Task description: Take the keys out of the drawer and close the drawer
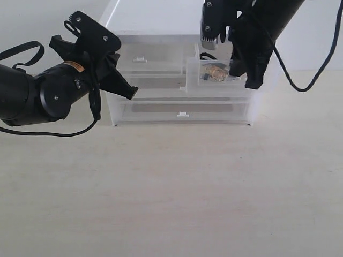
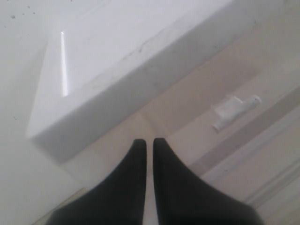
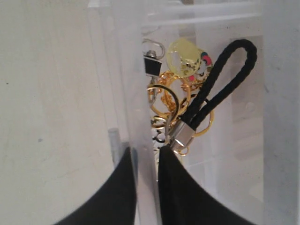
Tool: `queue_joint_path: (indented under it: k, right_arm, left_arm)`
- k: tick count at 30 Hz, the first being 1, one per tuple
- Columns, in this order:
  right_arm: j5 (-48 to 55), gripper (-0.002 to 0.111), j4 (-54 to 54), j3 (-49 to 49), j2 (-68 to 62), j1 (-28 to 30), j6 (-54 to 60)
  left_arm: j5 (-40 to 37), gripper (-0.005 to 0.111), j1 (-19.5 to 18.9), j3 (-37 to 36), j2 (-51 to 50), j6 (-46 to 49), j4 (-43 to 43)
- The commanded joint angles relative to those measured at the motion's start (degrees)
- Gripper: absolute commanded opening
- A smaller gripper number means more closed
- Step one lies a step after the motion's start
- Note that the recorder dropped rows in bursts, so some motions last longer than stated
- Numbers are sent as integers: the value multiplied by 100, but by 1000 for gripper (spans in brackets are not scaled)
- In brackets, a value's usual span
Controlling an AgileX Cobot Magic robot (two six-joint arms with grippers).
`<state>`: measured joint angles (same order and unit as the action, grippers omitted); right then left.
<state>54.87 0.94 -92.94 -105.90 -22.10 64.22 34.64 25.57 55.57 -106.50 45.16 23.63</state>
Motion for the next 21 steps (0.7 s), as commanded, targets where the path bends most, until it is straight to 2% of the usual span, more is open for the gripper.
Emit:
queue_joint_path:
  k: [1,21]
  right_arm:
    - [495,0,-30,35,146,28,-120]
    - [1110,0,-180,35,366,28,-66]
  left_arm:
    - [302,4,-29,48,-23,-61,77]
    - [302,4,-29,48,-23,-61,77]
